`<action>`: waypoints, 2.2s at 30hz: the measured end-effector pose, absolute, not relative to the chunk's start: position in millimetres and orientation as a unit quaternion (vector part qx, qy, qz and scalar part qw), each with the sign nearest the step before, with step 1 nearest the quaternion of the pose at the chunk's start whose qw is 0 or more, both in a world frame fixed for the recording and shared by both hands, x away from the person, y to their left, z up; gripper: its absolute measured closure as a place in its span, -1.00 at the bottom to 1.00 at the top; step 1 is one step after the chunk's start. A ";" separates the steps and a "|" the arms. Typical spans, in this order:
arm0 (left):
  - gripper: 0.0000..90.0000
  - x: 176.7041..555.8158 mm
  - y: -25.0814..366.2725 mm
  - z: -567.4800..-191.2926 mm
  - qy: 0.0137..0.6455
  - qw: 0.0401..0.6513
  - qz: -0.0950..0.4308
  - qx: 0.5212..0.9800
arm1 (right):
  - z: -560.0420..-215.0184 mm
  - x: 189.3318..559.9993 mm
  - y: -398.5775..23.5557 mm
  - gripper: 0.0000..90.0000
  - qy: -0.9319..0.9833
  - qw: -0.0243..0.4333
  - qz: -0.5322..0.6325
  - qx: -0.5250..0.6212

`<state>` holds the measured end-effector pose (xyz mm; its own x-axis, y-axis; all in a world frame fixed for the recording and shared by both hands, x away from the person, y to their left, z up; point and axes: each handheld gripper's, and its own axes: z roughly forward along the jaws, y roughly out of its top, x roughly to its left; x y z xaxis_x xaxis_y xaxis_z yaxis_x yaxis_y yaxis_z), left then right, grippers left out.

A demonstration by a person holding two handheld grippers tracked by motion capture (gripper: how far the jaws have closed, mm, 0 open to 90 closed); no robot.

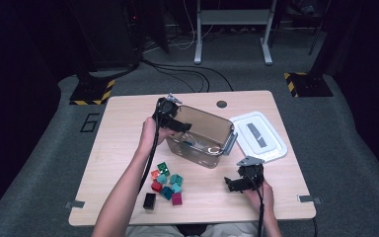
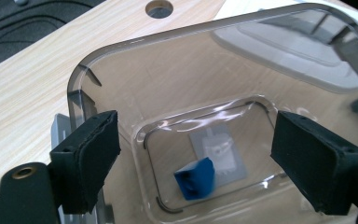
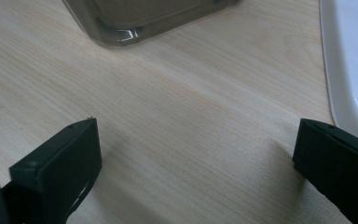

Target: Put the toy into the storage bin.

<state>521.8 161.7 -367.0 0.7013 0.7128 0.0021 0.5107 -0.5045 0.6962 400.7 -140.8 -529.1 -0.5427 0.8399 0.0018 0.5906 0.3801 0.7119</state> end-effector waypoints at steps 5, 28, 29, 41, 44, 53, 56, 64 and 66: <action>-0.73 504.9 175.2 -362.4 0.356 0.358 0.156 0.849 | -529.1 400.8 -140.8 -1.00 0.810 0.184 0.339 0.441; -0.77 444.6 251.0 -397.5 0.395 0.359 0.181 0.826 | -529.0 400.7 -140.6 -0.99 0.810 0.184 0.339 0.441; -0.77 443.5 253.5 -400.8 0.394 0.356 0.180 0.828 | -529.0 400.7 -140.6 -0.99 0.810 0.183 0.339 0.441; -0.87 442.8 263.6 -451.2 0.424 0.328 0.165 0.828 | -529.1 400.7 -140.4 -1.00 0.809 0.184 0.339 0.443; -0.89 445.2 265.4 -465.2 0.431 0.320 0.151 0.830 | -529.1 400.7 -140.2 -1.00 0.808 0.184 0.339 0.445; -0.80 456.4 260.1 -489.8 0.449 0.285 0.150 0.833 | -529.1 400.7 -140.2 -1.00 0.808 0.185 0.339 0.446; -0.76 460.0 259.3 -494.6 0.458 0.277 0.154 0.831 | -529.1 400.7 -140.2 -1.00 0.808 0.185 0.339 0.446; -0.68 467.8 265.1 -501.0 0.483 0.252 0.177 0.820 | -529.1 400.7 -140.2 -1.00 0.808 0.185 0.339 0.446; -0.68 470.6 270.5 -502.3 0.492 0.249 0.180 0.815 | -529.1 400.8 -140.3 -1.00 0.808 0.185 0.339 0.445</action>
